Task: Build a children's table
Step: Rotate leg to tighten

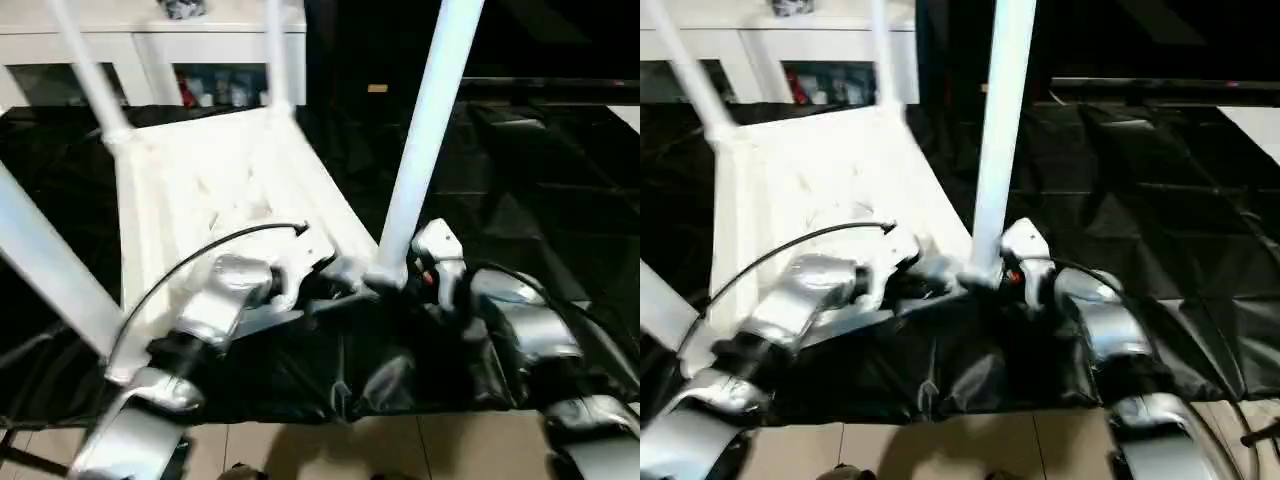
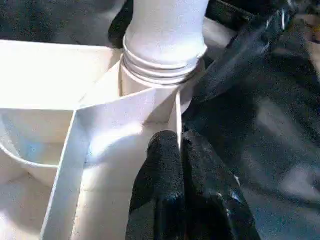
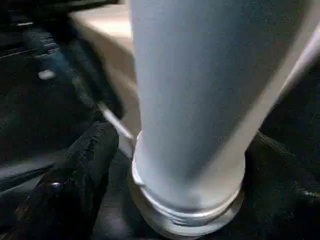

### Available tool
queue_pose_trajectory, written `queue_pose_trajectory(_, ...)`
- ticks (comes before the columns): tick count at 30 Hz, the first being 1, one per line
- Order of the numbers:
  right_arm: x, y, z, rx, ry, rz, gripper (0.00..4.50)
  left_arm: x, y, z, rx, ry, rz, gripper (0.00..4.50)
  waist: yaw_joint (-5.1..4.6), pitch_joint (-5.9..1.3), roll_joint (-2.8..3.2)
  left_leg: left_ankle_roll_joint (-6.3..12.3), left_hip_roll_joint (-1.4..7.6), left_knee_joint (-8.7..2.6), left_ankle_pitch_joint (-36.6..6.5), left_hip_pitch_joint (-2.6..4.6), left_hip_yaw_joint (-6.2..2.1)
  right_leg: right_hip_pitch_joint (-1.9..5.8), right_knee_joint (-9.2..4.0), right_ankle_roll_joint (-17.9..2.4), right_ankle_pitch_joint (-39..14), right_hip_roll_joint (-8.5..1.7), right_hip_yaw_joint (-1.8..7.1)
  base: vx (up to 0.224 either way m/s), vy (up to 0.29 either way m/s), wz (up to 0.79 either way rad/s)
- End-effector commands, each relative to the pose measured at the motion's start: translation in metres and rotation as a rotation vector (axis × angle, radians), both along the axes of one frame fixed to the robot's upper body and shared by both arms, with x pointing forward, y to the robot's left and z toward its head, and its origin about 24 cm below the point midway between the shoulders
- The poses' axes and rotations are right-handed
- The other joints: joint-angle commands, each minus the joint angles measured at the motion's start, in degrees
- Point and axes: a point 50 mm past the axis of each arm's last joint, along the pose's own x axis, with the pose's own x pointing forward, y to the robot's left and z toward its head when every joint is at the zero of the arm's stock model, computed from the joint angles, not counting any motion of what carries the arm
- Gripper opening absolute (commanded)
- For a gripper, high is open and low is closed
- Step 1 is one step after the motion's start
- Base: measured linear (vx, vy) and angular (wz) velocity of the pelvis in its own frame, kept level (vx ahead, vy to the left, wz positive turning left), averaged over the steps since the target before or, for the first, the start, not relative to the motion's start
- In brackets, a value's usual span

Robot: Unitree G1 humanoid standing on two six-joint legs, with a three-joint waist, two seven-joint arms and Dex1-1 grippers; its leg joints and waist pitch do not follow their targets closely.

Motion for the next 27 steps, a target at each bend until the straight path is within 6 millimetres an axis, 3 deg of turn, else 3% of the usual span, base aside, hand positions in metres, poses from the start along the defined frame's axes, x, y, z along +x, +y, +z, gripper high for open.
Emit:
queue_pose_trajectory(1,-0.009,0.013,0.0,0.021,0.036,0.123,3.91,-0.004,-0.016,0.017,-0.08,-0.055,-0.123,0.0,0.07,-3.8,-0.03,3.71,1.47,-3.95,-15.7,1.24,-0.4,2.83,-3.82,-13.7,-13.4,-2.07,1.37,0.0,0.0,0.0)
queue_pose_trajectory(4,-0.015,0.012,0.0,0.015,0.062,0.184,3.91,-0.006,-0.01,0.017,-0.071,-0.037,-0.142,0.0,0.64,-3.73,-0.02,2.12,1.6,-4.18,-17.8,1.62,-0.4,2.55,-3.94,-13.1,-15.6,-2.14,1.51,0.0,0.0,0.0)
queue_pose_trajectory(5,-0.015,0.012,0.0,0.015,0.062,0.184,3.67,-0.006,-0.01,0.017,-0.071,-0.037,-0.142,0.0,0.71,-3.72,-0.04,1.86,1.53,-4.21,-17.8,1.53,-0.42,2.6,-3.93,-12.9,-15.8,-2.17,1.53,0.0,0.0,0.0)
queue_pose_trajectory(7,-0.017,0.012,-0.001,0.0,0.072,0.206,3.6,-0.007,-0.007,0.017,-0.064,-0.034,-0.15,0.0,0.74,-3.72,-0.1,1.62,1.45,-4.23,-17.6,1.43,-0.45,2.61,-3.96,-12.6,-16.2,-2.21,1.55,0.0,0.0,0.0)
queue_pose_trajectory(13,-0.02,0.013,-0.002,-0.03,0.085,0.239,3.03,-0.007,-0.004,0.017,-0.053,-0.032,-0.16,0.0,0.93,-3.81,-0.11,1.62,1.37,-4.12,-16.1,1.32,-0.45,2.68,-3.89,-12.2,-15.4,-2.23,1.56,0.0,0.0,0.0)
queue_pose_trajectory(20,-0.021,0.018,-0.004,-0.029,0.075,0.237,2.75,-0.006,-0.004,0.016,-0.049,-0.036,-0.145,0.0,0.96,-3.83,-0.09,1.58,1.37,-4.13,-16.2,1.33,-0.48,2.68,-3.85,-12.3,-15.3,-2.23,1.52,0.0,0.0,0.0)
queue_pose_trajectory(24,-0.019,0.025,-0.008,0.002,0.073,0.173,2.74,-0.001,-0.008,0.014,-0.046,-0.057,-0.074,0.0,0.83,-3.76,-0.21,1.18,1.25,-4.2,-16.7,1.26,-0.55,2.72,-3.98,-11.8,-16.5,-2.28,1.51,0.0,0.0,0.0)
queue_pose_trajectory(26,-0.013,0.03,-0.012,-0.001,0.058,0.076,2.72,0.003,-0.013,0.014,-0.046,-0.067,-0.021,0.0,0.65,-3.63,-0.27,0.88,1.2,-4.25,-17.6,1.25,-0.58,2.6,-4.23,-11.0,-19.0,-2.35,1.53,0.0,0.0,0.0)
queue_pose_trajectory(27,-0.003,0.035,-0.017,-0.001,0.045,-0.059,2.72,0.009,-0.02,0.014,-0.047,-0.078,0.046,0.0,0.26,-3.5,-0.32,0.39,1.11,-4.31,-18.4,1.27,-0.64,2.42,-4.48,-10.5,-20.9,-2.38,1.53,0.0,0.0,0.0)
